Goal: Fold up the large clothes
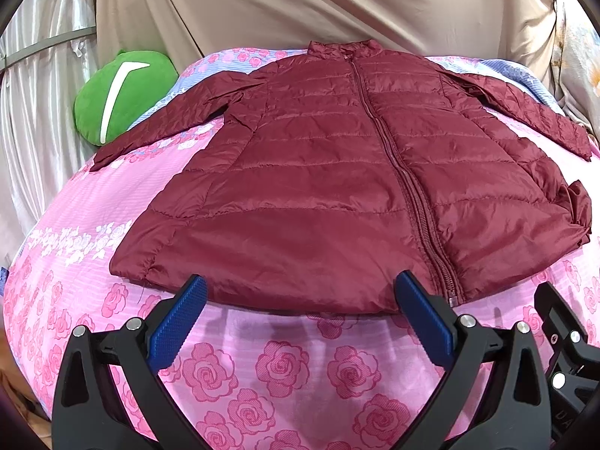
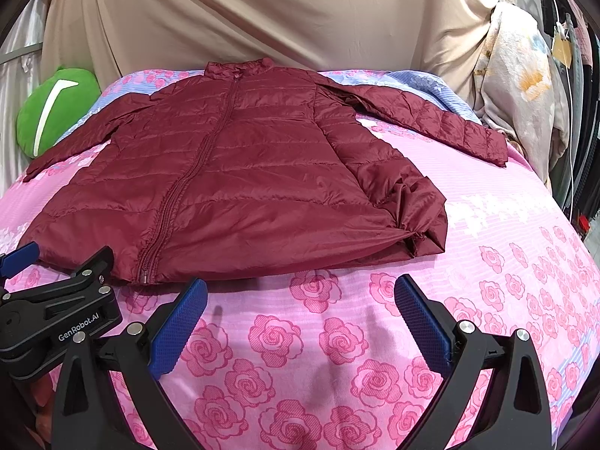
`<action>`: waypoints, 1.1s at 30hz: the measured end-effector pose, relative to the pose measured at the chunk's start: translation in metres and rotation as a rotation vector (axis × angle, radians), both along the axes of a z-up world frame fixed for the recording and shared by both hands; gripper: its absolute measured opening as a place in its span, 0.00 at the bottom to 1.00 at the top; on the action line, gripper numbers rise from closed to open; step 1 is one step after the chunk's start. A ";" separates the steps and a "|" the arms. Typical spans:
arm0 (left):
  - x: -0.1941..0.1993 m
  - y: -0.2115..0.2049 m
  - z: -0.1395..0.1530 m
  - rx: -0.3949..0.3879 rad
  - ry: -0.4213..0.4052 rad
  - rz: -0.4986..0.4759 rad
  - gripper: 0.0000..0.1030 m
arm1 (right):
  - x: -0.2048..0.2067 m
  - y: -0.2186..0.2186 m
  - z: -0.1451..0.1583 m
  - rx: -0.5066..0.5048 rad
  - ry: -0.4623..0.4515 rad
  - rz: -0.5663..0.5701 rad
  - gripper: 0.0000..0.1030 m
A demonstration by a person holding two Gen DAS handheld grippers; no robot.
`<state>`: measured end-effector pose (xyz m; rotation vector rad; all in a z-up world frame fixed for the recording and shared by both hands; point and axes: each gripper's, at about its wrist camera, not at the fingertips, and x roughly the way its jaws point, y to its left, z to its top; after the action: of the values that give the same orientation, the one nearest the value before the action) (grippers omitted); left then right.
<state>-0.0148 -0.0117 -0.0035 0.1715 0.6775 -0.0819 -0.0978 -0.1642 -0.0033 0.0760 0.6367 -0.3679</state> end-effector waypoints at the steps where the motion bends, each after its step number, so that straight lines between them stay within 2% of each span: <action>1: 0.000 0.000 0.000 -0.001 0.000 -0.001 0.95 | 0.000 0.000 0.000 0.000 0.000 -0.001 0.95; 33: 0.000 -0.001 -0.005 -0.002 0.008 -0.004 0.95 | 0.000 0.001 -0.001 -0.002 0.004 0.004 0.95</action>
<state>-0.0150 -0.0128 -0.0089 0.1710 0.6850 -0.0870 -0.0975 -0.1629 -0.0045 0.0723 0.6402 -0.3648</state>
